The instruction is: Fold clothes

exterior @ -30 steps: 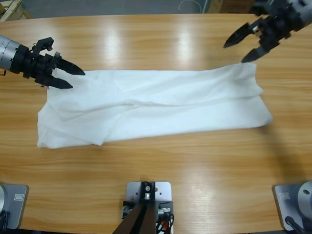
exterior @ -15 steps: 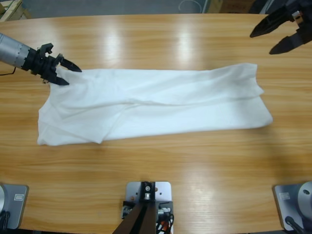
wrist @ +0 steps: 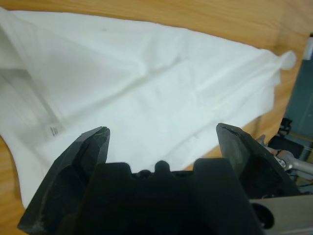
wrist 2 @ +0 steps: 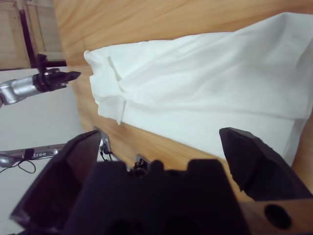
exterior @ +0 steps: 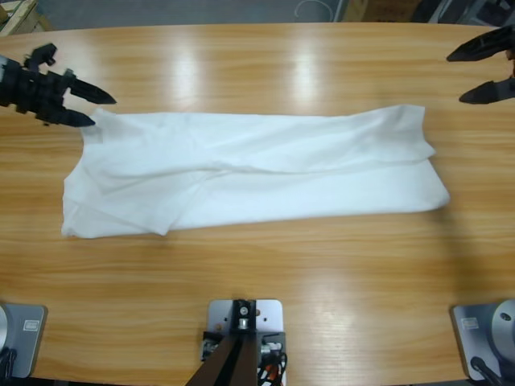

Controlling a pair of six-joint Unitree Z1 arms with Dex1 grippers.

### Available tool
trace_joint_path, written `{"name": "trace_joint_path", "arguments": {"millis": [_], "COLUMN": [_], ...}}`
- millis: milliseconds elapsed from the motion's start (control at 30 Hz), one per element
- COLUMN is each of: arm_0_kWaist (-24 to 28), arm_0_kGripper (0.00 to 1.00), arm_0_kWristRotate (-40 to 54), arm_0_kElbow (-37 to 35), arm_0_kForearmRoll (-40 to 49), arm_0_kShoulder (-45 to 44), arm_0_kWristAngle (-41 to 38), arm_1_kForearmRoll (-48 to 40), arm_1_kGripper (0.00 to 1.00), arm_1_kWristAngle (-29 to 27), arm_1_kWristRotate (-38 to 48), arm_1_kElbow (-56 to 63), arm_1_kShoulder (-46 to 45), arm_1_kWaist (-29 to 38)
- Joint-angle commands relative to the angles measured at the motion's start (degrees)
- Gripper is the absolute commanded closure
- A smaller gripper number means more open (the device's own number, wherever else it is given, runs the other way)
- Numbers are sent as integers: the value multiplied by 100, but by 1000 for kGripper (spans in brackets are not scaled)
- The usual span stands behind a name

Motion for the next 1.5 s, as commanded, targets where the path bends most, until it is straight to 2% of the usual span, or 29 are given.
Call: {"name": "trace_joint_path", "arguments": {"millis": [33,133,300,467,567,833,1133,1500], "arm_0_kWaist": [-127,-251,-436,-510,-541,-617,-607,-556], "arm_0_kGripper": [142,141,141,142,142,142,142,142], "arm_0_kWristRotate": [-60,-159,-243,-252,-248,-278,-322,-338], "arm_0_kElbow": [334,330,330,313,332,304,146,154], "arm_0_kForearmRoll": [433,555,803,1077,1152,1186,1291,1342], "arm_0_kShoulder": [-947,-1135,-1453,-1696,-1770,-1828,-1872,-1894], "arm_0_kWristAngle": [46,88,230,345,396,561,863,951], "arm_1_kForearmRoll": [-491,147,307,112,94,12,-328,-561], "arm_1_kGripper": [13,13,23,23,22,23,23,23], "arm_1_kWristAngle": [-412,-1370,-1913,-1945,-1890,-2247,-2084,-1947], "arm_1_kWristRotate": [-517,-808,-901,-945,-938,-807,-800,-738], "arm_1_kElbow": [718,254,196,191,140,-15,-124,11], "arm_1_kShoulder": [794,1091,1191,1553,1648,1666,2248,2355], "arm_1_kWaist": [-88,-69,-25,598,705,341,327,318]}}
